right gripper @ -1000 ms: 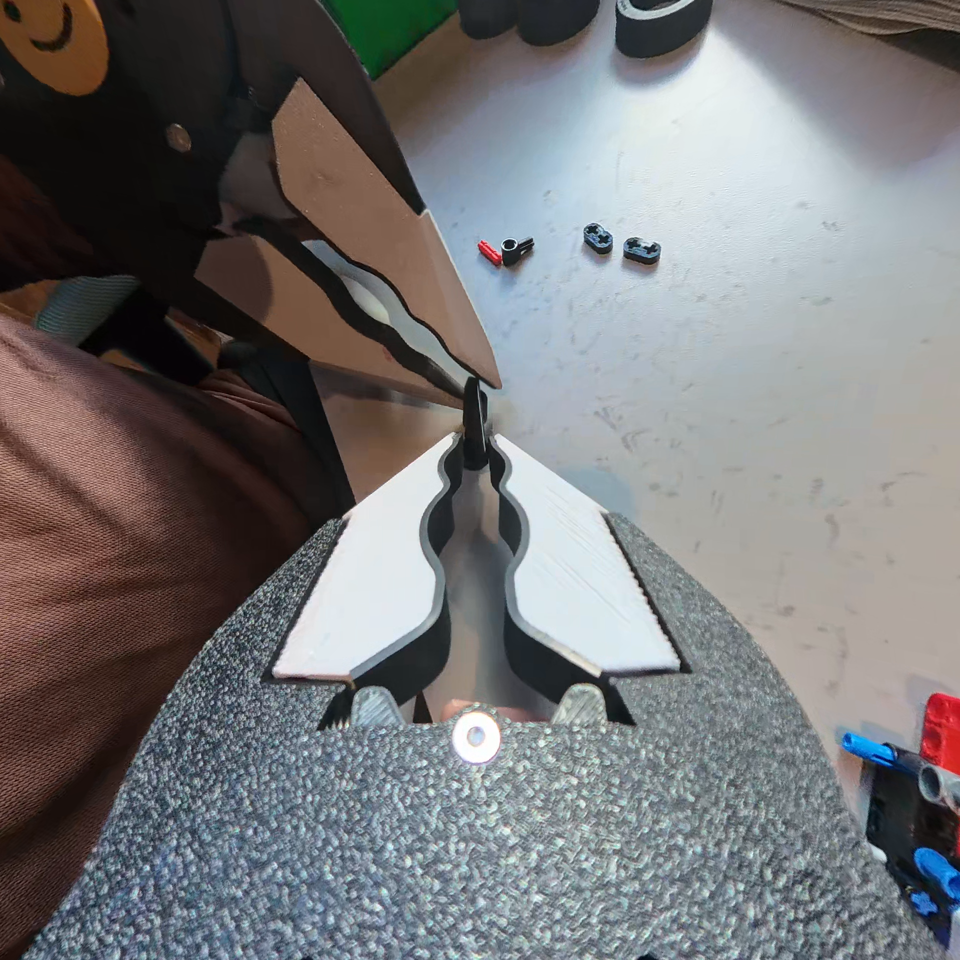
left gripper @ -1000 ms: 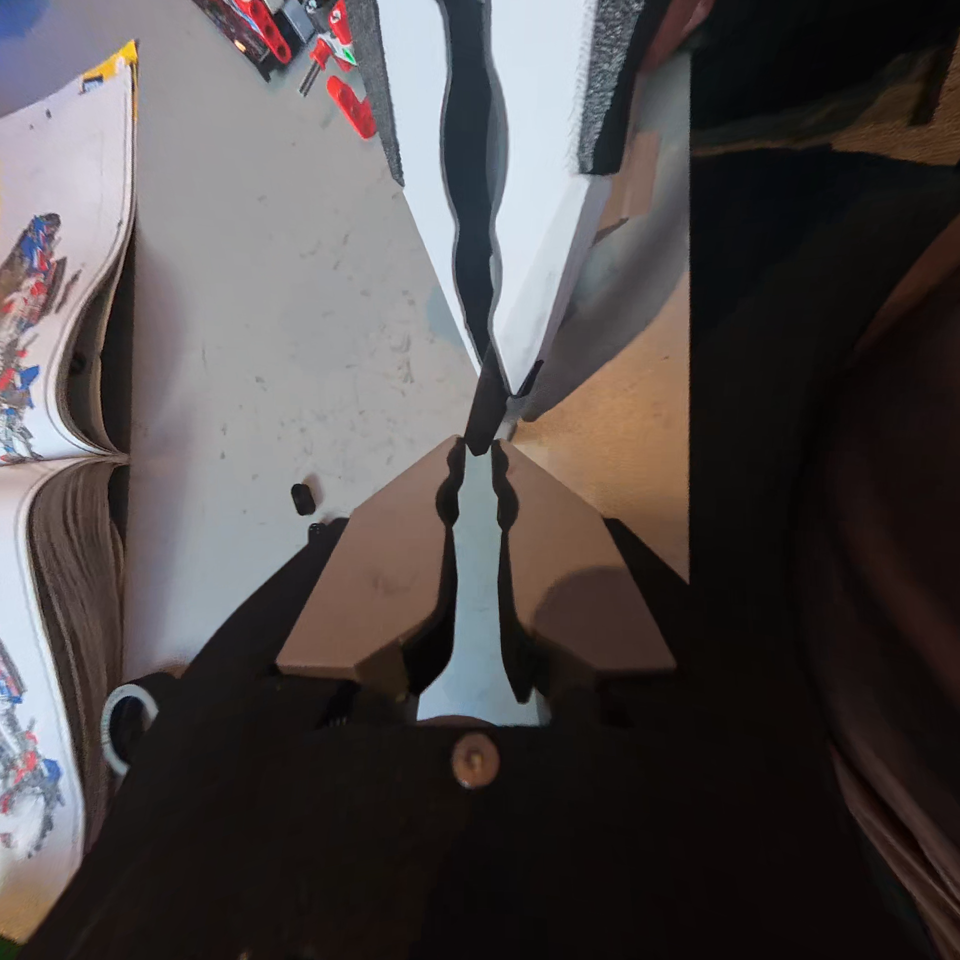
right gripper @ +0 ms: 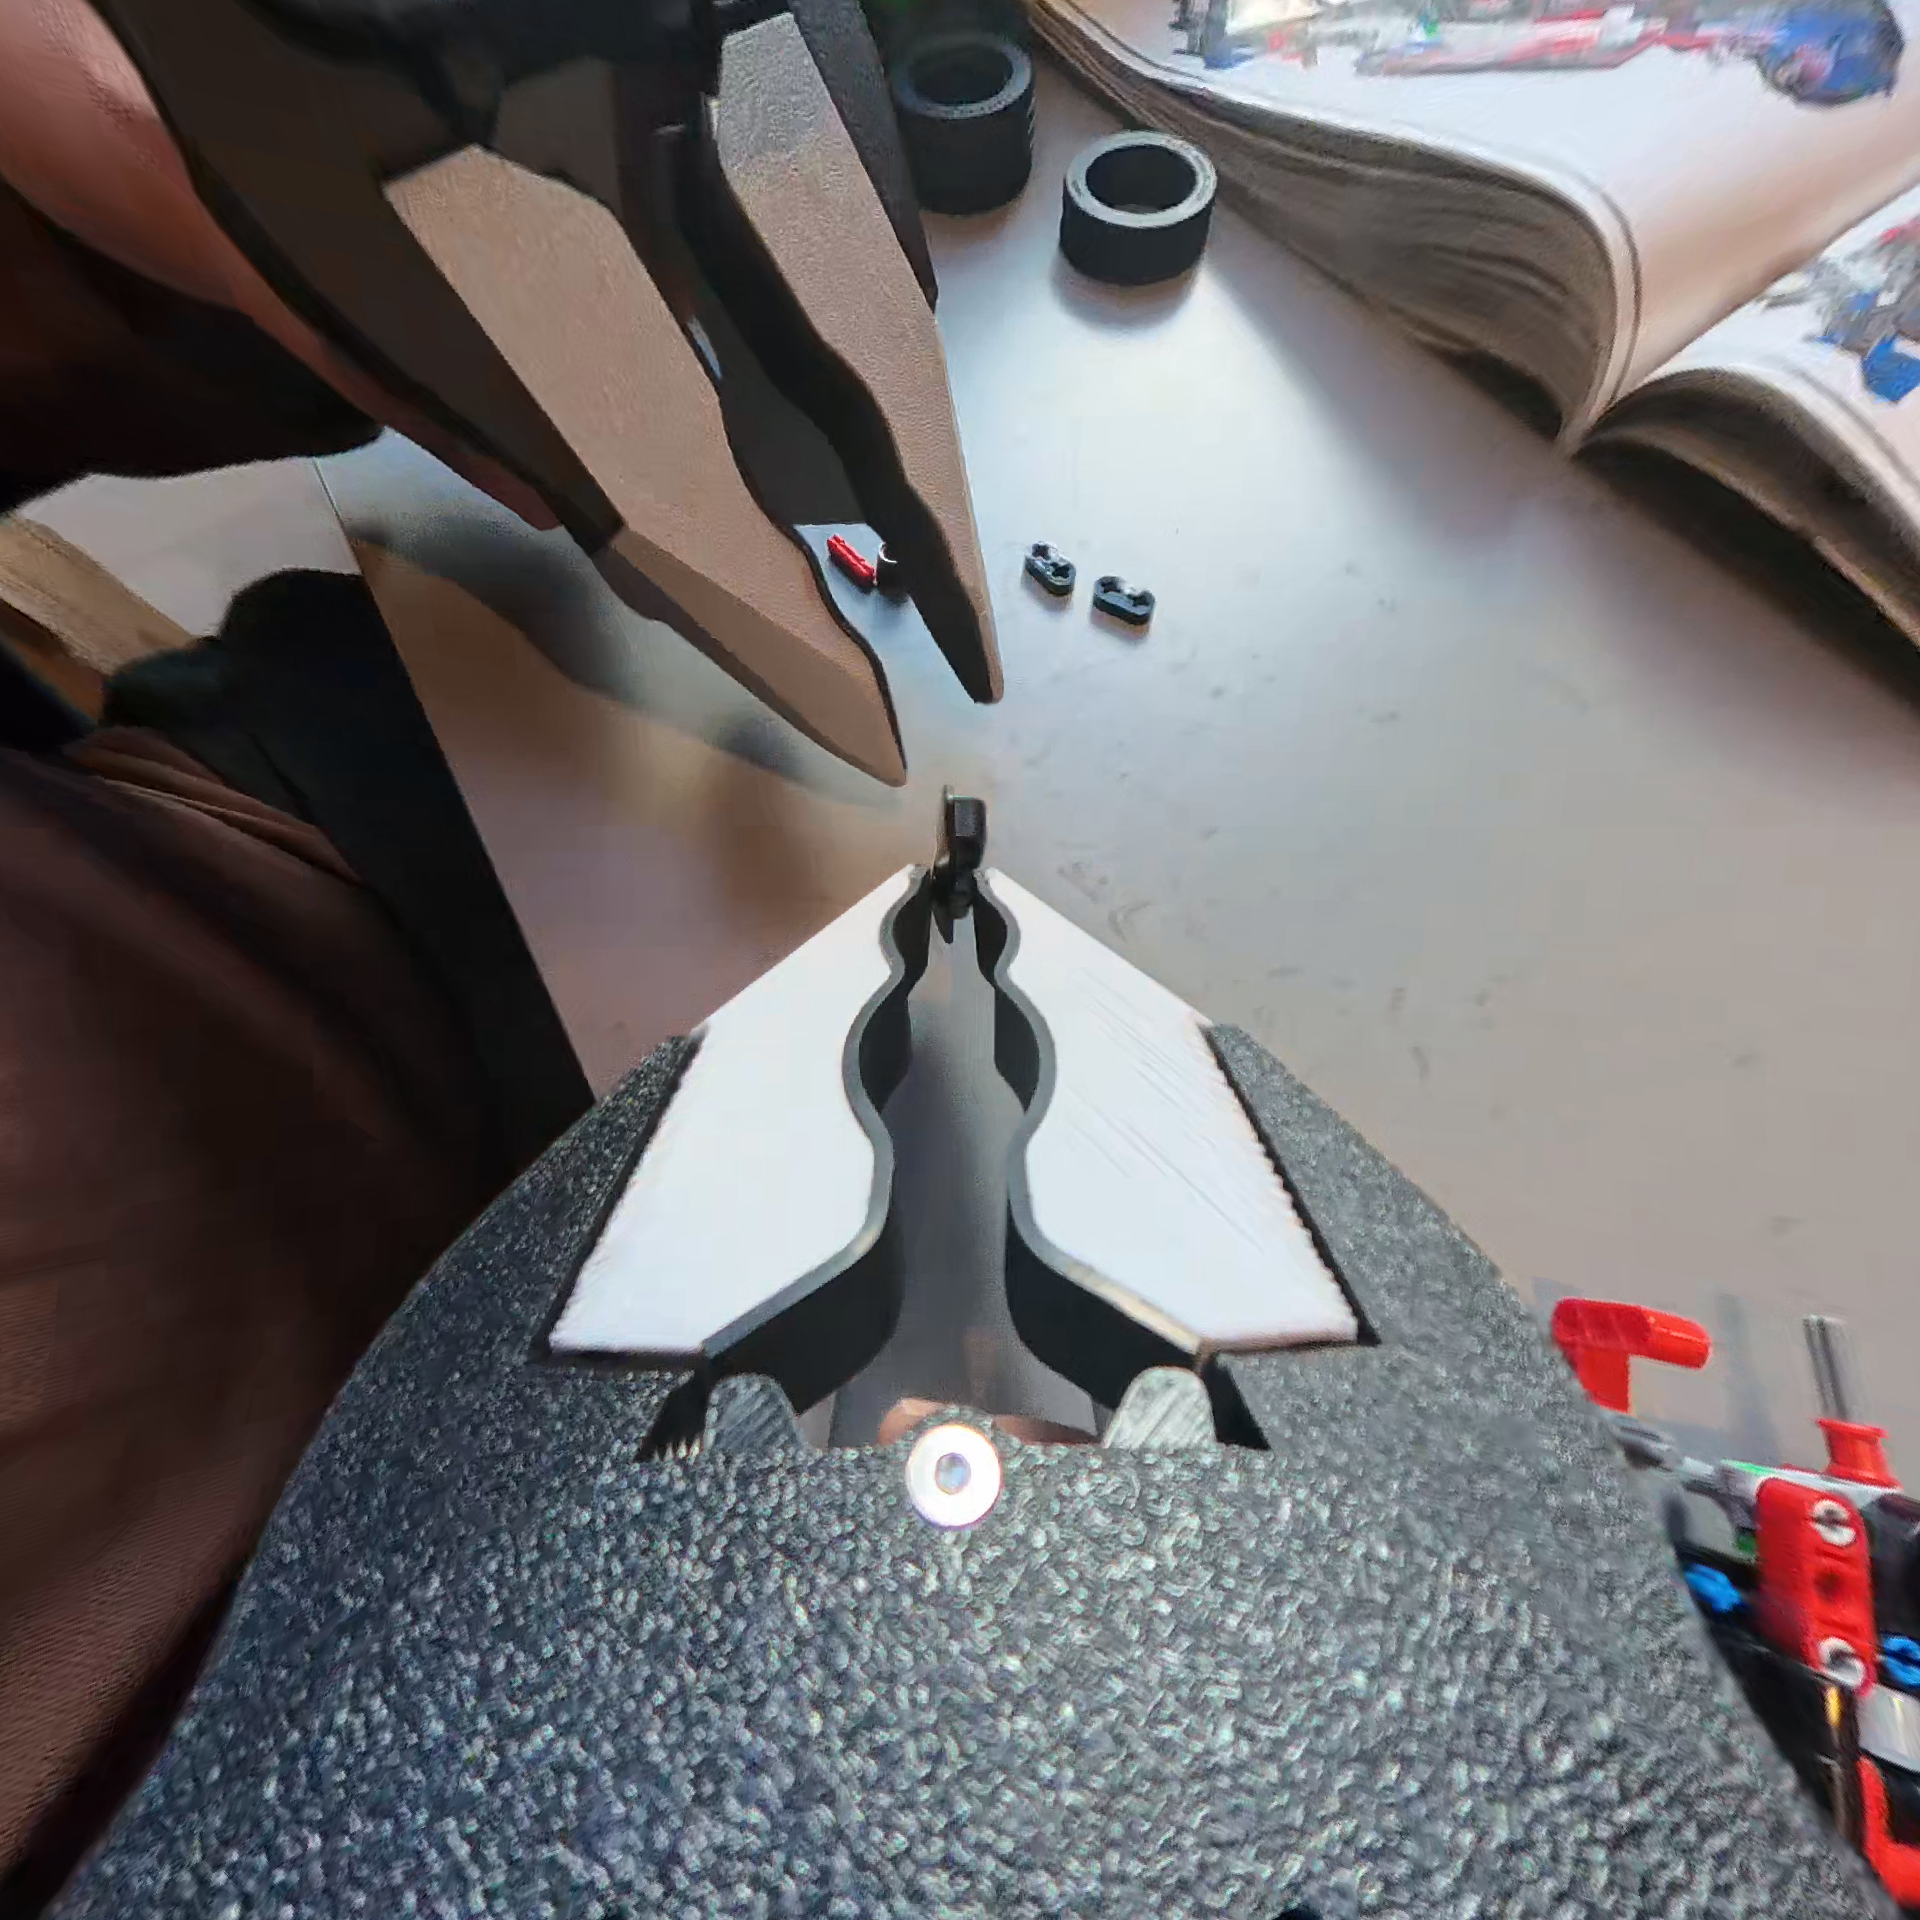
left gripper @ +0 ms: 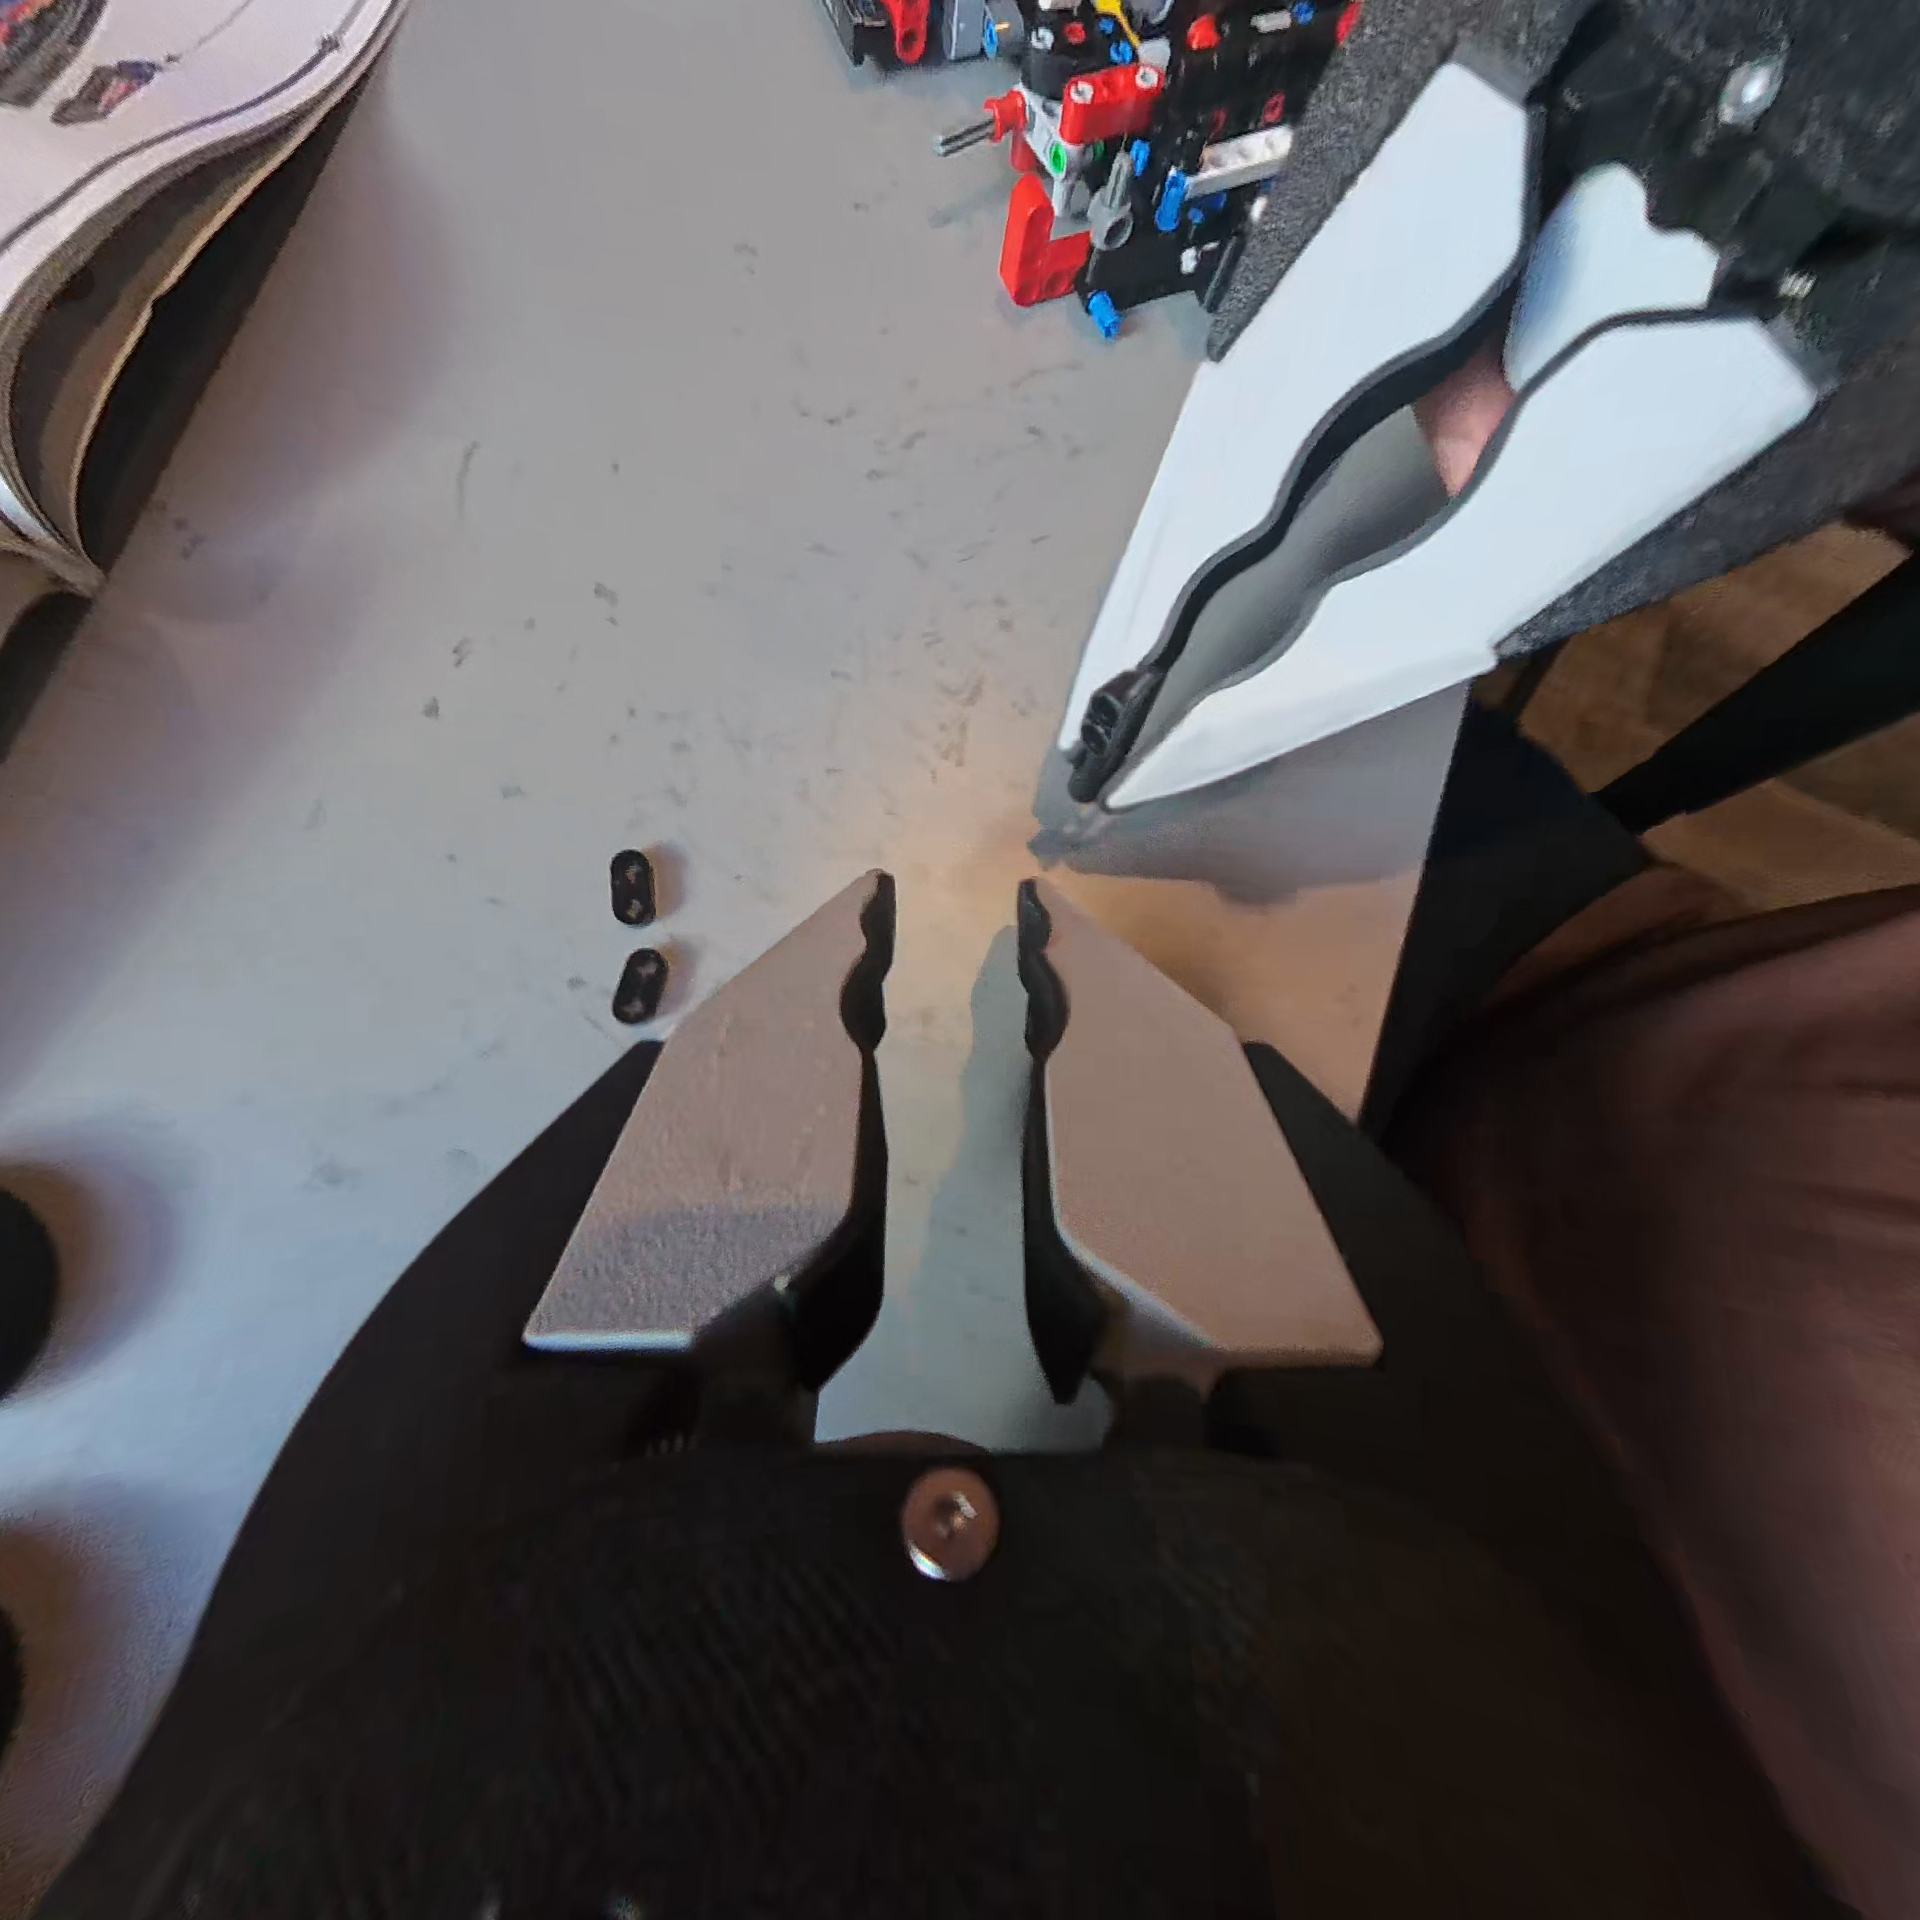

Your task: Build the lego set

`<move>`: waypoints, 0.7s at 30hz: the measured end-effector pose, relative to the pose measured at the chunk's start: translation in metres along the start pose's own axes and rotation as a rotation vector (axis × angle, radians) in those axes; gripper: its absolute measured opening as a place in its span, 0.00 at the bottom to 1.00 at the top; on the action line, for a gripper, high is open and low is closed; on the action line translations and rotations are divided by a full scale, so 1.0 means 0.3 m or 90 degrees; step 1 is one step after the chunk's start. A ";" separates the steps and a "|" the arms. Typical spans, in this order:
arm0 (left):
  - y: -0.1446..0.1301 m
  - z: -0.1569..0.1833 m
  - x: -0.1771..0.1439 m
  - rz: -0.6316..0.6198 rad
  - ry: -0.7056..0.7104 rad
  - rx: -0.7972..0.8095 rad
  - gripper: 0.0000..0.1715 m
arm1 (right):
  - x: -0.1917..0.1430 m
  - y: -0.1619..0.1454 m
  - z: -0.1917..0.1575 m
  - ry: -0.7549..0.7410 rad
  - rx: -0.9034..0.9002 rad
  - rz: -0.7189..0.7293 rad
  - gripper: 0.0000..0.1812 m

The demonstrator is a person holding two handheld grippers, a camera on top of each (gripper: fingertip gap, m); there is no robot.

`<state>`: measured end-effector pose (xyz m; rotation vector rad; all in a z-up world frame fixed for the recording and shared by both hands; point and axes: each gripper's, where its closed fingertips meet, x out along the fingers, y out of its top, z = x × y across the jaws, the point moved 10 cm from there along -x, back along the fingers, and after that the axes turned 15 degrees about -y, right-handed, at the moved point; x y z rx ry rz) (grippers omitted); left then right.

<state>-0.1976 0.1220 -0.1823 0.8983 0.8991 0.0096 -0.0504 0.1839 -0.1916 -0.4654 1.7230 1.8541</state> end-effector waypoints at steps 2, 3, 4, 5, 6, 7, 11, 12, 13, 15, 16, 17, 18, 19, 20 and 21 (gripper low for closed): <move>-0.002 0.006 -0.008 0.013 -0.010 -0.017 0.13 | 0.001 0.002 -0.015 -0.003 -0.026 0.010 0.04; -0.003 0.009 -0.011 0.019 -0.012 -0.018 0.14 | 0.003 0.003 -0.021 0.002 -0.033 0.012 0.04; -0.003 0.012 -0.013 0.022 -0.015 -0.015 0.14 | 0.004 0.004 -0.025 0.002 -0.036 0.012 0.04; -0.003 0.015 -0.014 0.025 -0.017 -0.011 0.14 | 0.005 0.005 -0.027 0.004 -0.036 0.013 0.04; -0.003 0.019 -0.014 0.028 -0.023 -0.009 0.14 | 0.006 0.006 -0.028 0.009 -0.034 0.012 0.04; -0.001 0.027 -0.015 0.035 -0.039 -0.006 0.15 | 0.006 0.005 -0.028 0.017 -0.029 0.009 0.04; 0.023 0.060 -0.015 0.080 -0.113 -0.004 0.14 | 0.004 0.004 -0.032 0.043 -0.015 0.003 0.04; 0.029 0.061 -0.011 0.081 -0.117 -0.006 0.13 | 0.005 0.005 -0.035 0.047 -0.015 0.003 0.04; 0.034 0.060 -0.004 0.077 -0.119 -0.006 0.12 | 0.007 0.005 -0.037 0.045 -0.018 0.001 0.04; 0.040 0.058 0.005 0.069 -0.113 -0.001 0.08 | 0.011 0.003 -0.041 0.041 -0.029 -0.007 0.04; 0.040 0.056 0.008 0.065 -0.104 0.001 0.05 | 0.012 0.003 -0.043 0.041 -0.033 -0.009 0.05; 0.038 0.052 0.010 0.063 -0.093 -0.001 0.04 | 0.012 0.003 -0.044 0.040 -0.035 -0.009 0.05; 0.035 0.045 0.009 0.069 -0.081 -0.012 0.04 | 0.012 0.003 -0.043 0.037 -0.034 -0.009 0.05; 0.029 0.035 0.006 0.077 -0.075 -0.035 0.03 | 0.012 0.002 -0.039 0.034 -0.031 -0.009 0.06; 0.020 0.022 0.003 0.087 -0.073 -0.068 0.02 | 0.011 0.001 -0.034 0.031 -0.027 -0.009 0.05; 0.007 0.007 0.000 0.099 -0.072 -0.104 0.02 | 0.009 0.000 -0.028 0.030 -0.021 -0.007 0.03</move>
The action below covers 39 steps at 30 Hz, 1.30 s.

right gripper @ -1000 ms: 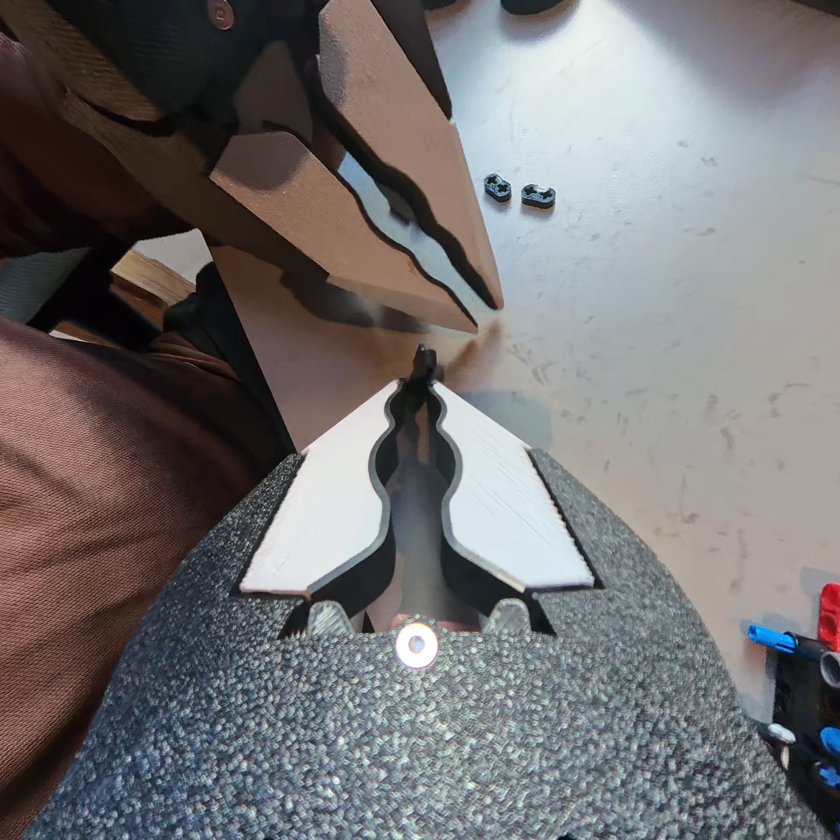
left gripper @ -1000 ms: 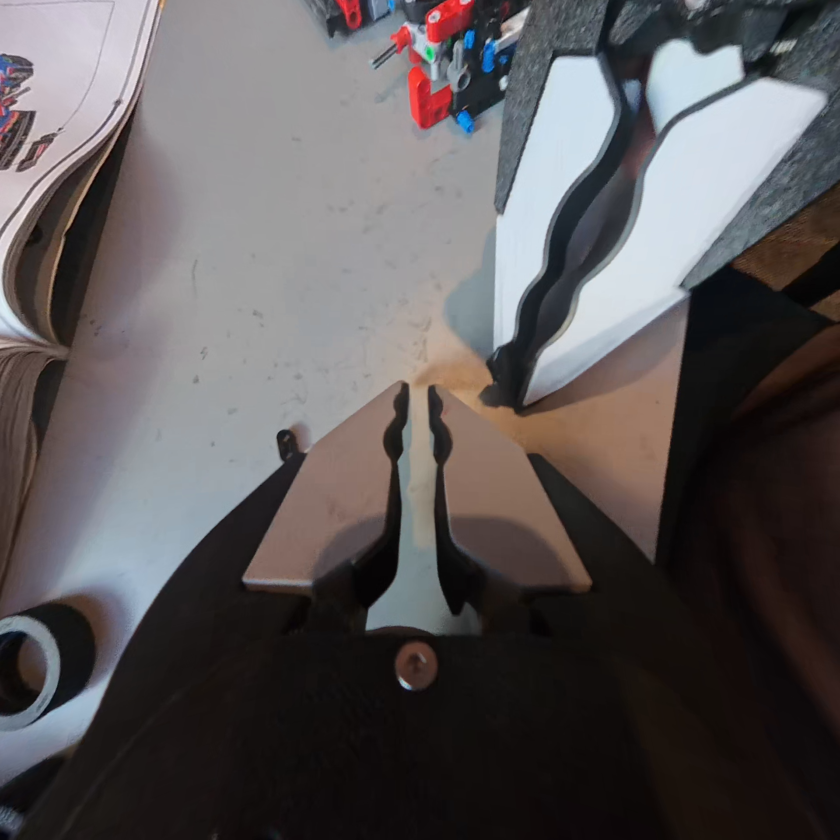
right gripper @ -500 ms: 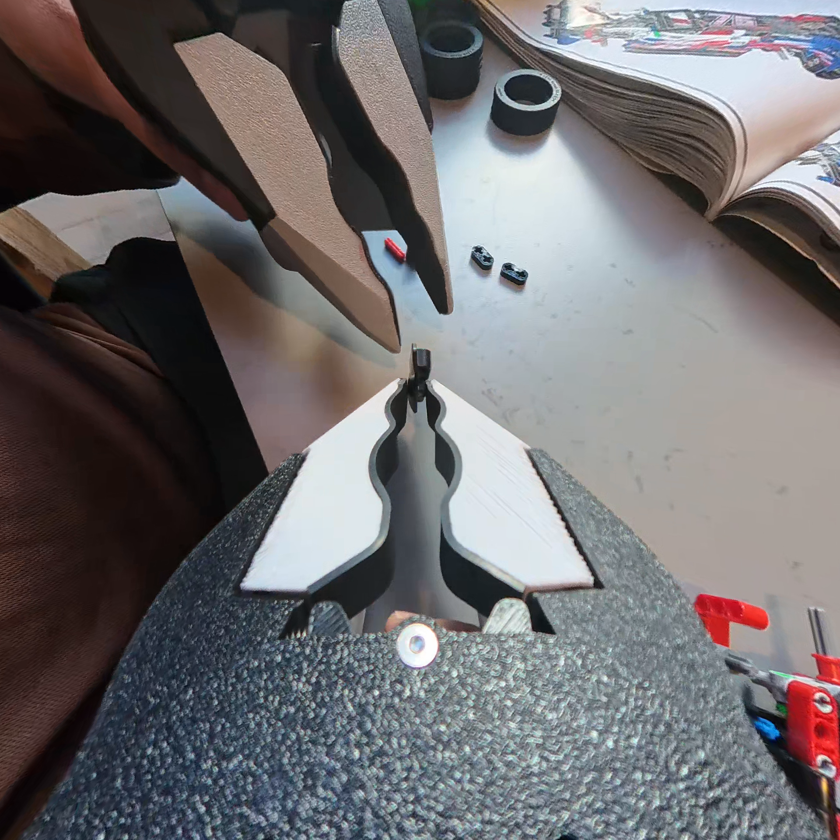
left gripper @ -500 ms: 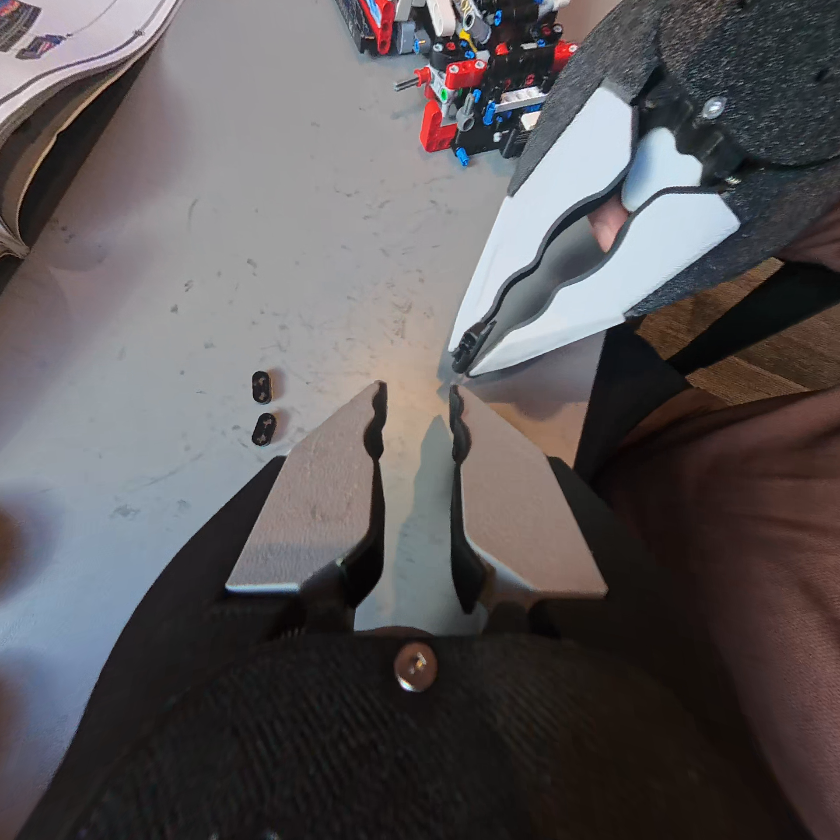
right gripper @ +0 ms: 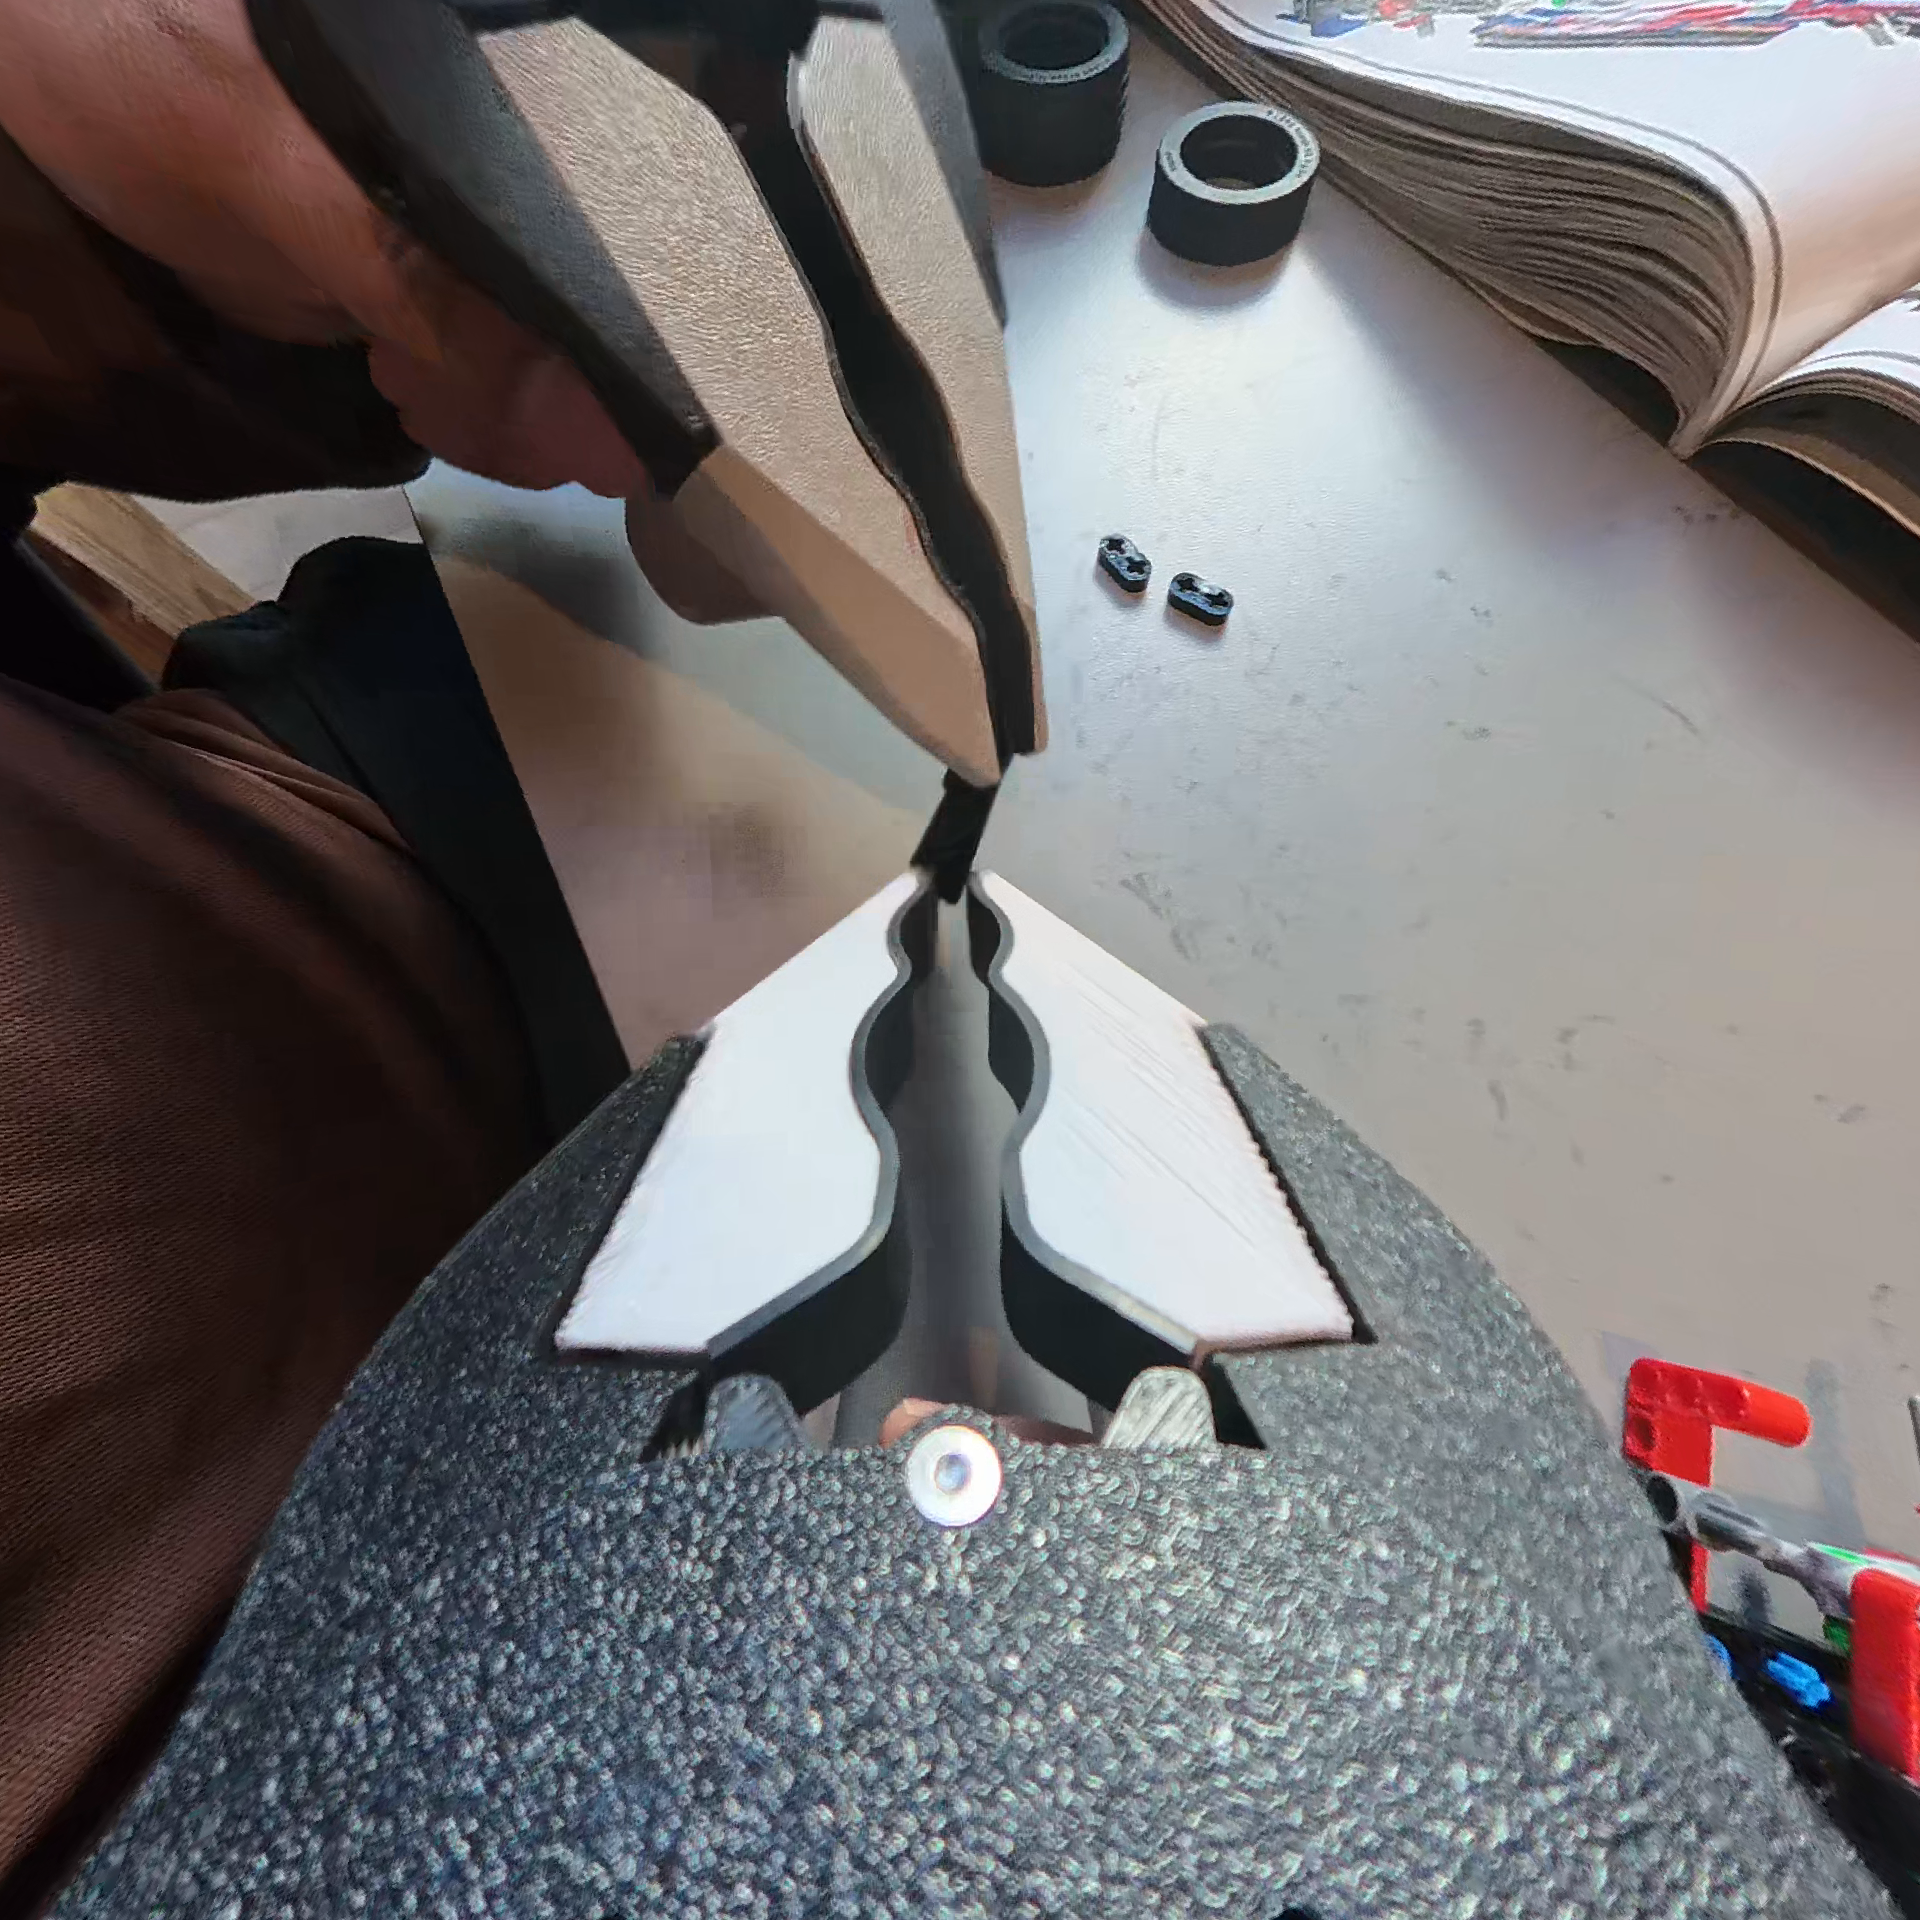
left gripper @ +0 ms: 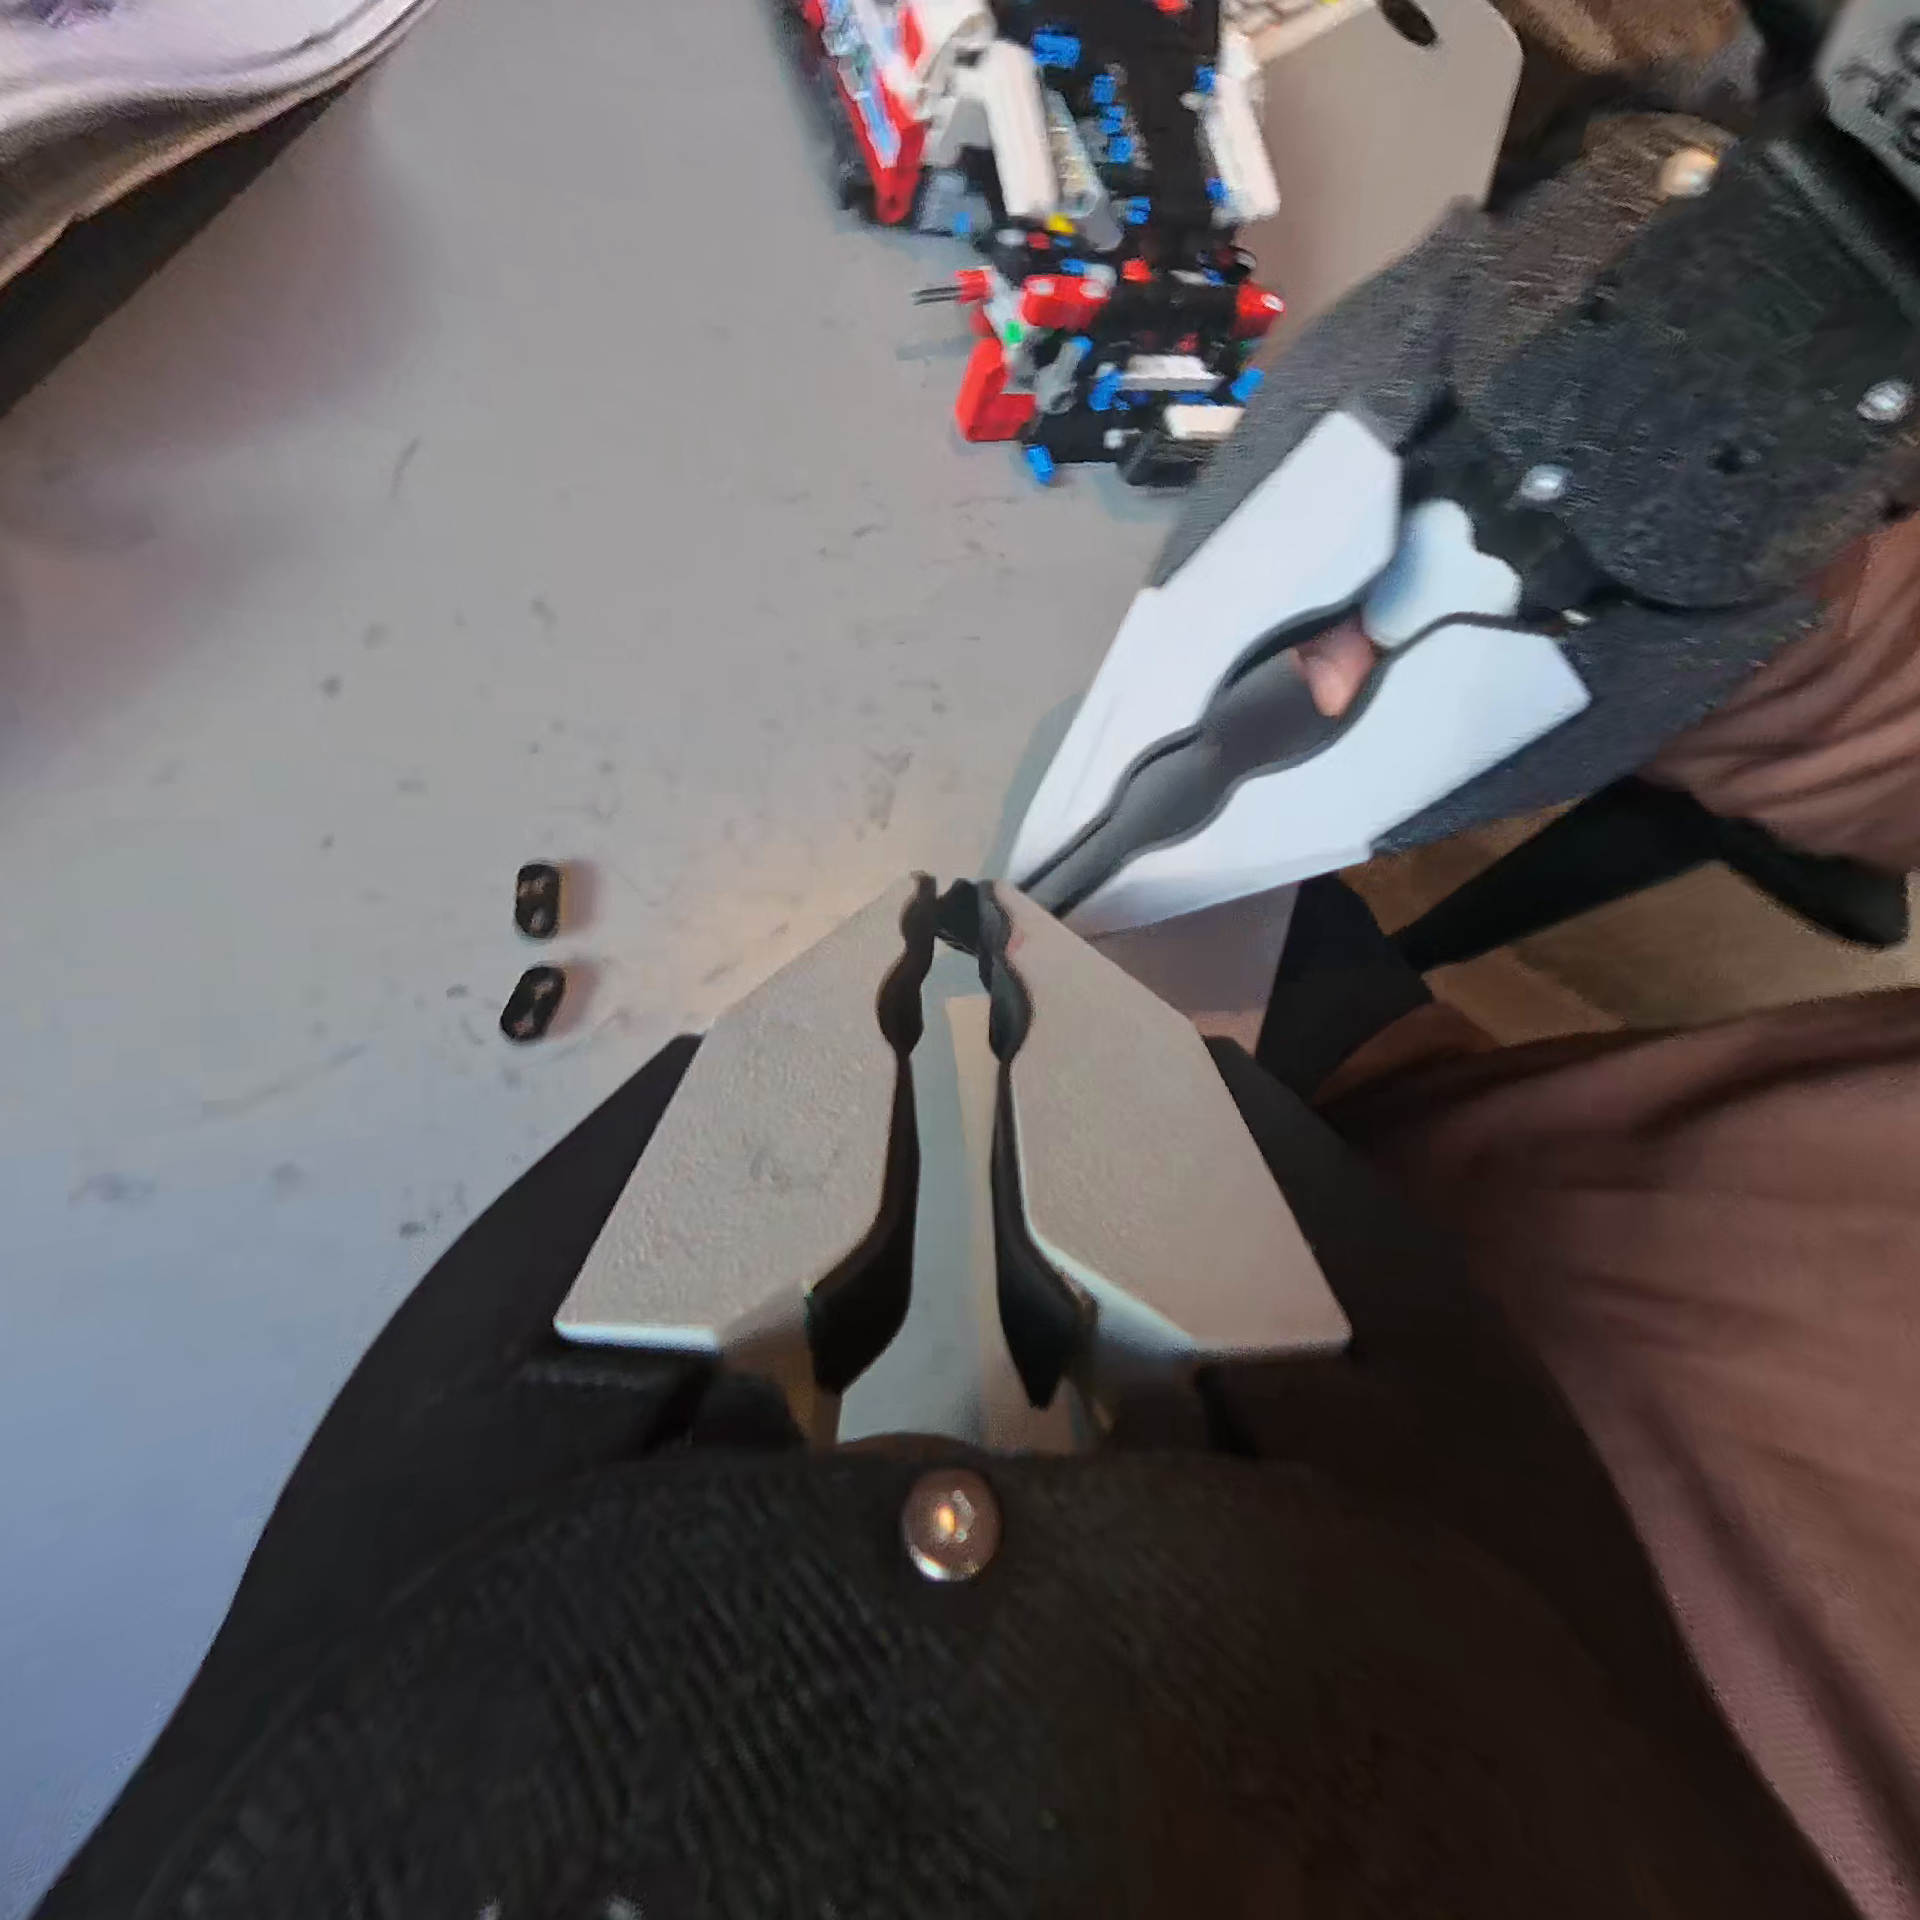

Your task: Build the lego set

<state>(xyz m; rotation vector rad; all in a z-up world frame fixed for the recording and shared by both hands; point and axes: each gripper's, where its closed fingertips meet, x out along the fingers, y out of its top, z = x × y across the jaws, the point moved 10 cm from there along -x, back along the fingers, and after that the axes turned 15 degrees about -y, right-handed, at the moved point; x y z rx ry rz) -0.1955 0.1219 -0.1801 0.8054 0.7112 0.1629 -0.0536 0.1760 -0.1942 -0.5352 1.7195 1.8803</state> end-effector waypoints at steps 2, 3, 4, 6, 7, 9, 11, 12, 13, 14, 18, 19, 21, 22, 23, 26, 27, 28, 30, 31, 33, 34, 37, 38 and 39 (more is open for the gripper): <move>-0.028 -0.033 -0.011 0.021 0.002 -0.062 0.02 | -0.003 0.000 0.012 -0.005 0.015 0.005 0.02; -0.043 -0.047 -0.016 0.030 0.005 -0.089 0.02 | -0.004 -0.001 0.016 -0.008 0.020 0.005 0.02; -0.057 -0.060 -0.021 0.036 0.009 -0.113 0.03 | -0.003 -0.001 0.018 -0.009 0.023 0.004 0.03; -0.079 -0.075 -0.029 0.042 0.013 -0.143 0.04 | 0.001 -0.001 0.015 -0.018 0.017 -0.001 0.08; -0.084 -0.075 -0.033 0.050 0.014 -0.150 0.03 | 0.003 0.001 0.010 -0.025 0.008 -0.002 0.10; -0.089 -0.070 -0.037 0.051 0.022 -0.148 0.04 | 0.009 0.008 -0.010 -0.038 -0.010 0.001 0.16; -0.093 -0.056 -0.038 0.044 0.028 -0.138 0.05 | 0.018 0.018 -0.034 -0.046 -0.026 0.004 0.19; -0.096 -0.049 -0.040 0.042 0.030 -0.134 0.07 | 0.024 0.023 -0.043 -0.055 -0.032 0.004 0.20; -0.099 -0.041 -0.043 0.039 0.032 -0.129 0.08 | 0.029 0.027 -0.050 -0.064 -0.038 0.002 0.21; -0.104 -0.032 -0.046 0.037 0.037 -0.121 0.10 | 0.033 0.030 -0.055 -0.069 -0.042 0.001 0.21; -0.135 0.009 -0.059 0.040 0.060 -0.060 0.15 | 0.044 0.037 -0.067 -0.080 -0.046 0.001 0.21; -0.143 0.020 -0.066 0.057 0.067 -0.032 0.16 | 0.045 0.037 -0.065 -0.090 -0.045 0.000 0.21; -0.146 0.049 -0.093 0.104 0.072 0.023 0.20 | 0.043 0.037 -0.060 -0.101 -0.037 0.004 0.21; -0.145 0.062 -0.110 0.136 0.075 0.058 0.23 | 0.040 0.037 -0.057 -0.101 -0.031 0.011 0.21; -0.144 0.073 -0.128 0.164 0.083 0.097 0.24 | 0.036 0.037 -0.054 -0.099 -0.026 0.019 0.21; -0.144 0.080 -0.172 0.202 0.156 0.217 0.27 | 0.028 0.038 -0.044 -0.089 -0.007 0.038 0.21; -0.143 0.077 -0.183 0.205 0.190 0.255 0.27 | 0.027 0.039 -0.041 -0.083 -0.002 0.041 0.21; -0.143 0.071 -0.191 0.209 0.222 0.290 0.26 | 0.026 0.040 -0.037 -0.079 0.002 0.046 0.20; -0.135 0.054 -0.207 0.229 0.273 0.320 0.23 | 0.022 0.045 -0.025 -0.079 0.010 0.064 0.20; -0.130 0.042 -0.212 0.236 0.288 0.314 0.22 | 0.020 0.048 -0.017 -0.082 0.012 0.076 0.19; -0.120 0.015 -0.218 0.238 0.296 0.278 0.22 | 0.016 0.052 -0.002 -0.070 0.029 0.091 0.19; -0.116 0.003 -0.220 0.235 0.289 0.257 0.22 | 0.014 0.053 0.006 -0.064 0.039 0.097 0.19; -0.106 -0.027 -0.228 0.240 0.283 0.209 0.21 | 0.004 0.057 0.034 -0.070 0.058 0.132 0.18; -0.104 -0.032 -0.230 0.244 0.284 0.203 0.20 | 0.001 0.058 0.044 -0.073 0.064 0.142 0.18; -0.103 -0.034 -0.230 0.245 0.286 0.201 0.19 | -0.001 0.060 0.051 -0.069 0.067 0.150 0.18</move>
